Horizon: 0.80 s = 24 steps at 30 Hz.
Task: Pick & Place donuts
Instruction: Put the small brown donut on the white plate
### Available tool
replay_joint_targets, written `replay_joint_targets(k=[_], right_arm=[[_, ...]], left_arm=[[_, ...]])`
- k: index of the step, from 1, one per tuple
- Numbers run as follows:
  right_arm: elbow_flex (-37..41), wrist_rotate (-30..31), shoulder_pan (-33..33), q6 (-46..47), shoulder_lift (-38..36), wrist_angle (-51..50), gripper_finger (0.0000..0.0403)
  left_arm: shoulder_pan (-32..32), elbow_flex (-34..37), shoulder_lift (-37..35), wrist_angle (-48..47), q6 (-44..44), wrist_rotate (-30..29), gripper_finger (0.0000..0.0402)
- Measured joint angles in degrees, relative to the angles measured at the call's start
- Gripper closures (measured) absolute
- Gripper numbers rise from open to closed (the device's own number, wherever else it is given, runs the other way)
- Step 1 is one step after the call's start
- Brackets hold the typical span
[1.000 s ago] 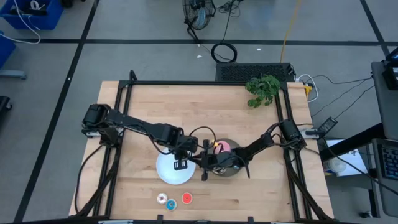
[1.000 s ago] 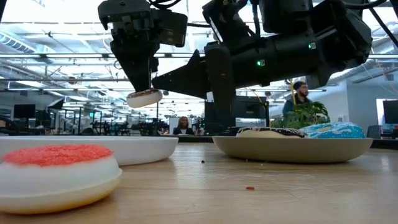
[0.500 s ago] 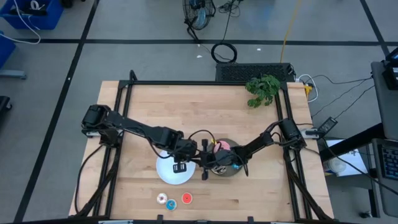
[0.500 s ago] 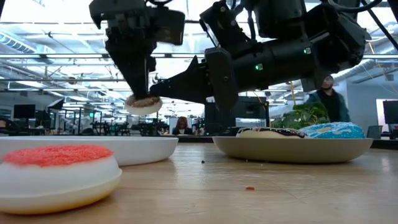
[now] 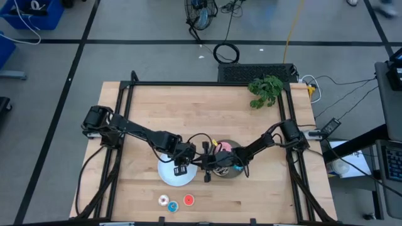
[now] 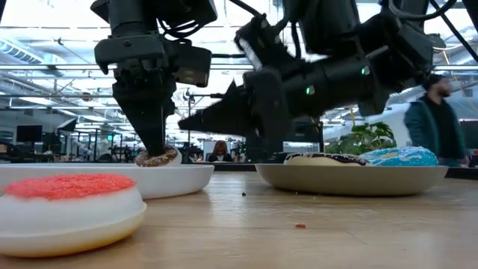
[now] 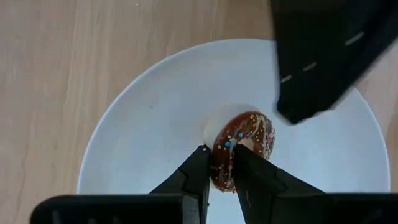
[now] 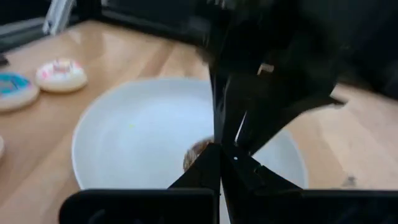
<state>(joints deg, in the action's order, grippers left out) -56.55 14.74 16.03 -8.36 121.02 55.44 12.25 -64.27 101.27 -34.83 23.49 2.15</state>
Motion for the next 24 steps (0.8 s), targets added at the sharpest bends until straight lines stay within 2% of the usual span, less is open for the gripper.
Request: replay_joint_targets(k=[8,15,19,24], right_arm=[[-4.32,0.11,-0.11,-1.55,4.79,-2.62,0.0403],[-5.04,0.07,-0.33,-2.27,5.18,-3.85,0.0403],[-5.04,-0.04,-0.97,-1.34,5.20,-4.69,0.0403],[-5.04,-0.36,-1.08,-1.31,5.20,-4.48,0.0403]], left_arm=[[0.00,0.06,0.00,0.56,-0.25,0.12,0.0332],[0.07,3.19,0.00,2.16,-0.93,-2.80,0.0328],[0.04,4.84,0.00,3.41,-1.27,-3.66,0.0298],[0.04,5.18,0.00,4.92,-1.70,-3.77,0.0235]])
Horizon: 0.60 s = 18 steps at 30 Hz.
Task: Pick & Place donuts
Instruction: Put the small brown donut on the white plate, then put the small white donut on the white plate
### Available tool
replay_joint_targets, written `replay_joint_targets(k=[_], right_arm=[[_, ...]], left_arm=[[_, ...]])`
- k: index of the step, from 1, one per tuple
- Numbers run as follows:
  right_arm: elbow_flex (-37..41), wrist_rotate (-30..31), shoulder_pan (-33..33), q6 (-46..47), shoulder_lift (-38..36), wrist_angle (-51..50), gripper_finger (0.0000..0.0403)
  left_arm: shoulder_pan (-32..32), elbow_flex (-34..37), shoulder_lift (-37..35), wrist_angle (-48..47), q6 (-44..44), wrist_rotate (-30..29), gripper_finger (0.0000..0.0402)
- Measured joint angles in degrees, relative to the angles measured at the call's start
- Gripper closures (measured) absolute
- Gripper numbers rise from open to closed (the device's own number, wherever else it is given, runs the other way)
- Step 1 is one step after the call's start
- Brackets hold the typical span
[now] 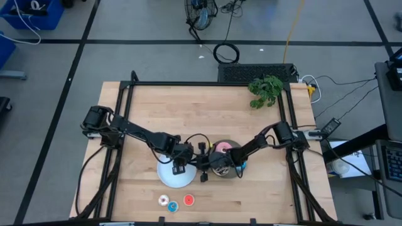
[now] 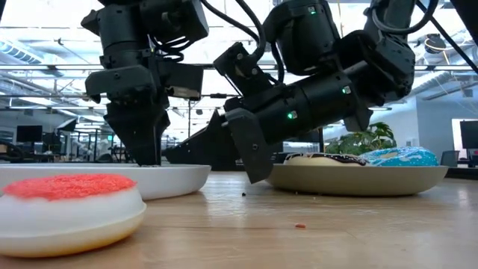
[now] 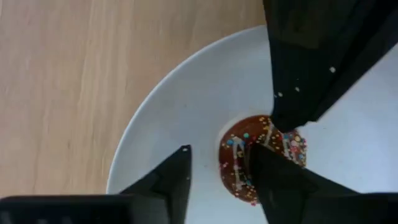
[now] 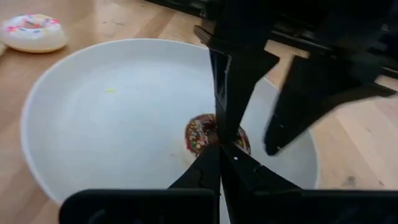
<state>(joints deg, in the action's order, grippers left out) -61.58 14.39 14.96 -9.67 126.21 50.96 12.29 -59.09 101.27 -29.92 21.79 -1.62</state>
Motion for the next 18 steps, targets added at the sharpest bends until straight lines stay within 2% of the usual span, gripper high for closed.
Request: replay_joint_targets(k=[4,8,18], right_arm=[[-0.14,-1.29,0.00,0.00,0.00,-0.03,0.0403],[-0.92,-3.33,-0.08,0.00,-0.01,-1.27,0.0403],[-1.79,-4.19,-0.35,0.37,-0.07,-3.63,0.0403]], left_arm=[[0.00,0.00,-0.02,0.25,-0.93,-0.34,0.0196],[0.01,0.00,-0.02,0.23,-1.10,-0.40,0.0174],[0.00,-3.83,-0.02,-2.13,-3.15,-0.35,0.0170]])
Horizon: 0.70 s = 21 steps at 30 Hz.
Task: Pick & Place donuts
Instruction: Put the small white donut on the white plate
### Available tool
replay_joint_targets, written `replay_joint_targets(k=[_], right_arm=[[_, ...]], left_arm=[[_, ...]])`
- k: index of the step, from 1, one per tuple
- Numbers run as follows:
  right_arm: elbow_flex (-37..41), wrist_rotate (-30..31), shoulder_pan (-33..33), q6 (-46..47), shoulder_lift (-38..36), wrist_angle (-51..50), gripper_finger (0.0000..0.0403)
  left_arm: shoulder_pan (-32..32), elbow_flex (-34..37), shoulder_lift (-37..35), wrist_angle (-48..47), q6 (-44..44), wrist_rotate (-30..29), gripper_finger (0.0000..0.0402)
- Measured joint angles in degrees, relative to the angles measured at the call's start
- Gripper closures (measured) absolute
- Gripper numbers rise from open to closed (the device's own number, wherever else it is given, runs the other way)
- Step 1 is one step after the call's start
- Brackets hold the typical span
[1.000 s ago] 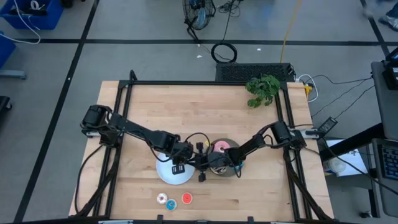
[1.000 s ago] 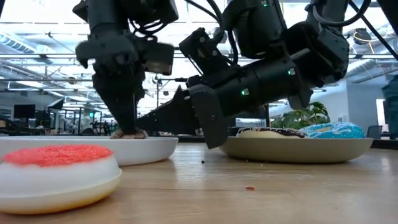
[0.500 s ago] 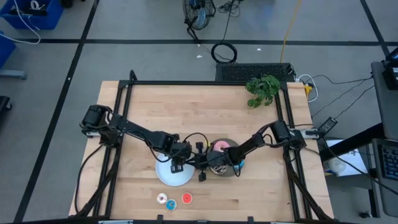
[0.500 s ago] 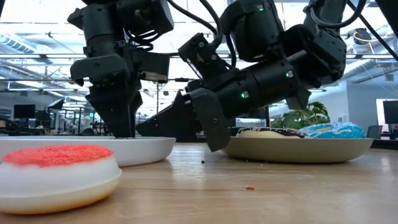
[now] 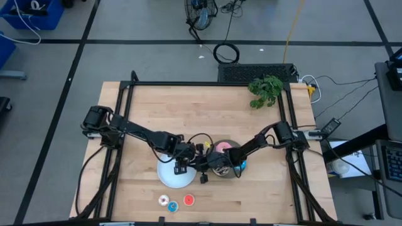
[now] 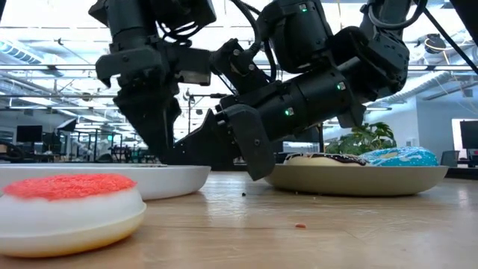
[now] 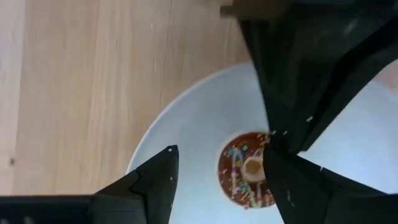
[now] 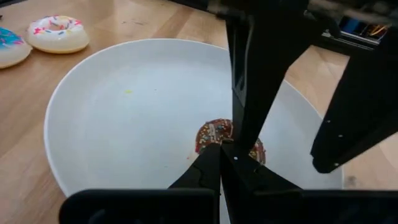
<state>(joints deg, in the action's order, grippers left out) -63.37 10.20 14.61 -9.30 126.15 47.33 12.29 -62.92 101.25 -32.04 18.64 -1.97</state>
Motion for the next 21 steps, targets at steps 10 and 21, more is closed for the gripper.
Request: replay_joint_targets(k=[10,21], right_arm=[[0.02,0.48,0.72,-2.81,-1.88,-1.55,0.0403],[5.63,1.79,5.69,-5.74,-18.35,-11.38,0.0403]], left_arm=[[0.01,-1.41,-1.42,-7.75,-1.04,0.26,0.0172],[5.84,-1.42,-16.32,-11.94,3.17,-7.26,0.0172]])
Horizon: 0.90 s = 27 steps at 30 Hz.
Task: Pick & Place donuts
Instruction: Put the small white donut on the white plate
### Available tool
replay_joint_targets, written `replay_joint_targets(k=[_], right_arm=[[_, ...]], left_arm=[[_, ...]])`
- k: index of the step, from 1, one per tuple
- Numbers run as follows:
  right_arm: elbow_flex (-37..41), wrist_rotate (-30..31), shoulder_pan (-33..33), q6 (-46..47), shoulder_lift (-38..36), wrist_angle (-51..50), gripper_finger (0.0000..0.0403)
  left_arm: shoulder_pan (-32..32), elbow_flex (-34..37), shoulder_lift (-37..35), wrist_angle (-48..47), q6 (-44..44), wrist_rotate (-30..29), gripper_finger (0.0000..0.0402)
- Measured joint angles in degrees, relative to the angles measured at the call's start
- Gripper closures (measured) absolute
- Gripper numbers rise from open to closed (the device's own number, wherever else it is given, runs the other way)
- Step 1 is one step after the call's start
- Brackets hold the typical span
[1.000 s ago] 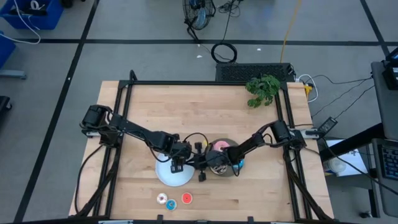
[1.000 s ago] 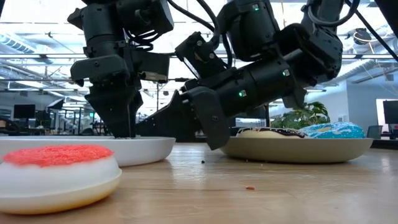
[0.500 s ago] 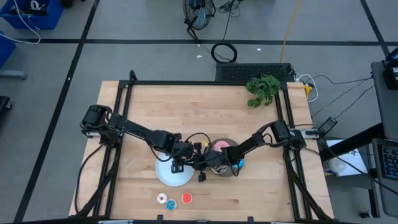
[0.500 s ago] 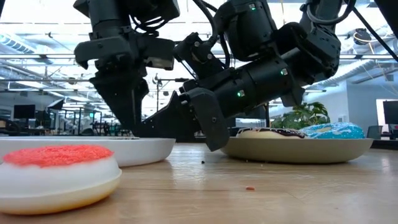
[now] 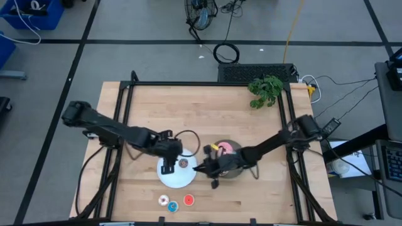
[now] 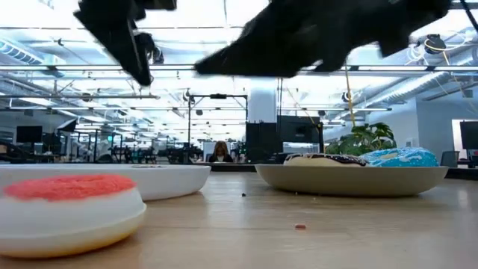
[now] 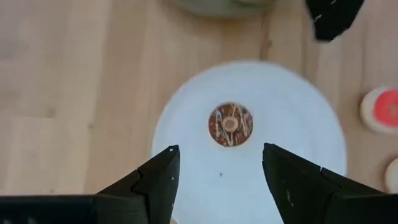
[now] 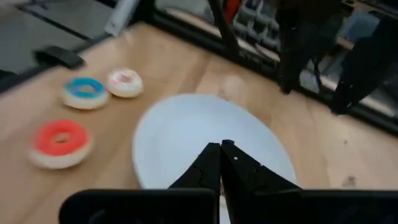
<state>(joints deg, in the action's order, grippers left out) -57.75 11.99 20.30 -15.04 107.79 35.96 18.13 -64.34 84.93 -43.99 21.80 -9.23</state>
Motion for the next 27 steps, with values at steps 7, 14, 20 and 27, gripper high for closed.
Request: replay_joint_targets(k=[7,14,20,27], right_arm=[[17.14,-0.04,2.28,-0.67,-16.37,13.00,0.0403],[33.15,4.74,2.31,3.64,-36.23,14.60,0.0403],[39.62,4.61,0.20,7.07,-53.91,5.73,0.0403],[39.64,-0.05,-1.56,8.59,-72.90,-13.70,0.0403]], left_arm=[[5.72,0.90,-7.33,-1.31,3.45,-4.57,0.0172],[8.11,1.10,-8.19,-3.41,3.82,-6.33,0.0211],[8.30,1.10,-8.55,-3.86,-1.42,-5.81,0.0284],[6.46,1.14,-13.86,-5.47,-3.89,-6.68,0.0390]])
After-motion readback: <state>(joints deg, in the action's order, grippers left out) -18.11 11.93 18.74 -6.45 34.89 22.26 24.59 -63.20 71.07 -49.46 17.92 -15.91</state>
